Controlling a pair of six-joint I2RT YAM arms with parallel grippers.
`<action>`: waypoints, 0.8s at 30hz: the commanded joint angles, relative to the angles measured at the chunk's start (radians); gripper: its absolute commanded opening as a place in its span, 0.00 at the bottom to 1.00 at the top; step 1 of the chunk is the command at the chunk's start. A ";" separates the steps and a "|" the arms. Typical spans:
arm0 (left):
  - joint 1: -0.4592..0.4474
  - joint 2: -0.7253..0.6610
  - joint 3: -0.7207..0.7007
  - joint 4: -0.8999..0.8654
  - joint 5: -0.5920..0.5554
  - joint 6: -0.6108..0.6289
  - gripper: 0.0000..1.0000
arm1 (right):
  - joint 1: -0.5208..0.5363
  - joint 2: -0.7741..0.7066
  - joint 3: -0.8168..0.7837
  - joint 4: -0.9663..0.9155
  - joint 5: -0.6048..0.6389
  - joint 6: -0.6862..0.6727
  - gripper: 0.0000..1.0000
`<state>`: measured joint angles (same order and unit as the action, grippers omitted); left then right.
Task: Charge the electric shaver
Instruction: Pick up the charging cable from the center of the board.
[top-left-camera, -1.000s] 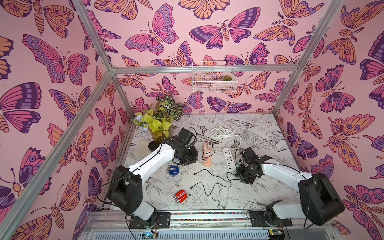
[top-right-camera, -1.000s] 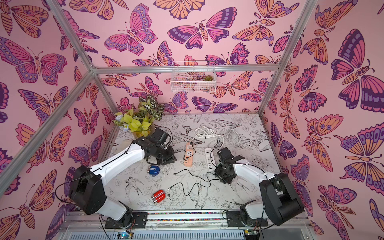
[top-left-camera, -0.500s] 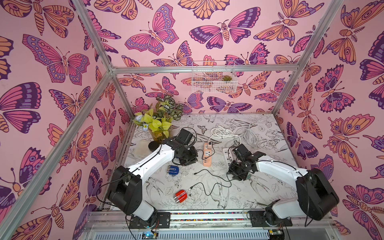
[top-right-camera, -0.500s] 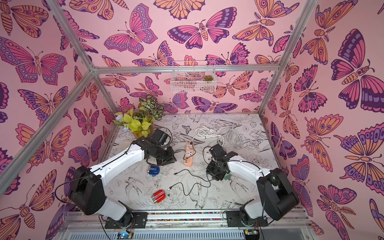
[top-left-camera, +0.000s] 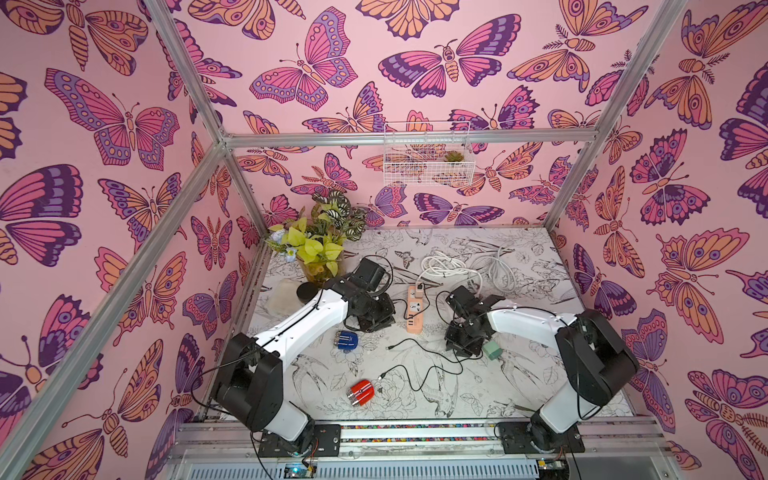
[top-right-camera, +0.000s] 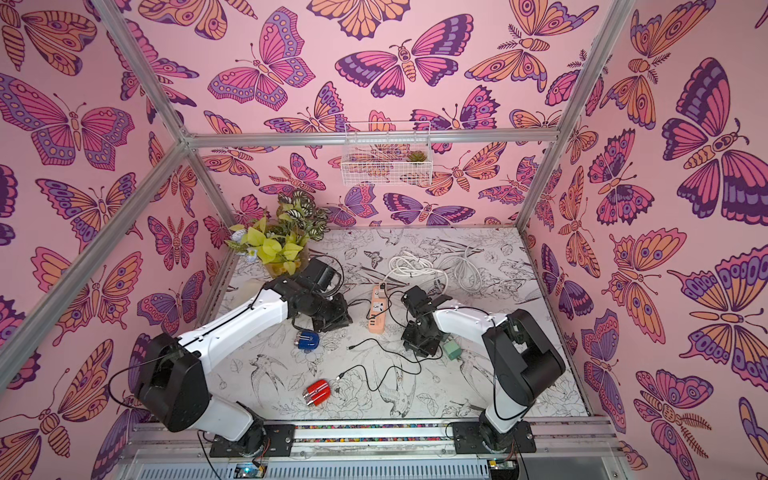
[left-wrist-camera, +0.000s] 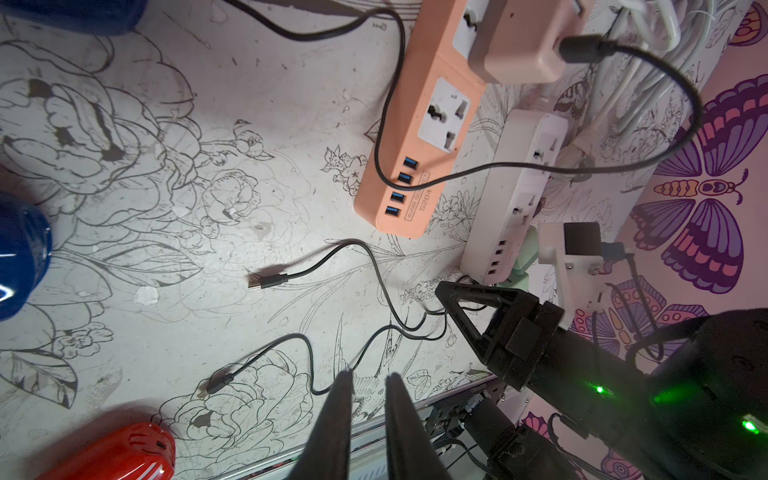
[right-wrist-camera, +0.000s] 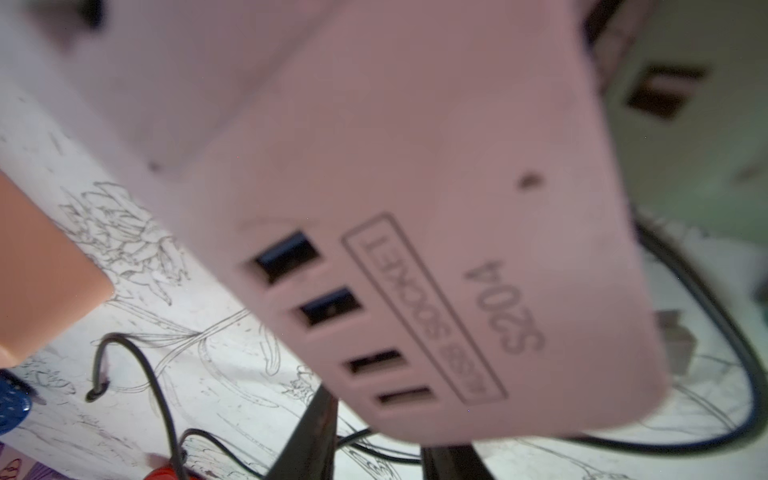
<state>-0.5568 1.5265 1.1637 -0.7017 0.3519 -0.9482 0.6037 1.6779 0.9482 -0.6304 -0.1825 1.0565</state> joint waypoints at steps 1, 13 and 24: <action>-0.003 -0.011 -0.011 0.011 0.004 -0.001 0.19 | 0.014 0.043 0.038 -0.092 0.086 -0.033 0.24; -0.003 -0.030 0.010 0.011 0.013 -0.020 0.17 | 0.024 -0.040 0.142 -0.185 0.107 -0.007 0.00; -0.003 -0.091 0.075 0.108 0.087 0.038 0.21 | -0.001 -0.165 0.421 -0.287 0.109 0.090 0.00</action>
<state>-0.5568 1.4780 1.2228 -0.6556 0.3874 -0.9653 0.6128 1.4956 1.3296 -0.8631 -0.0834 1.1019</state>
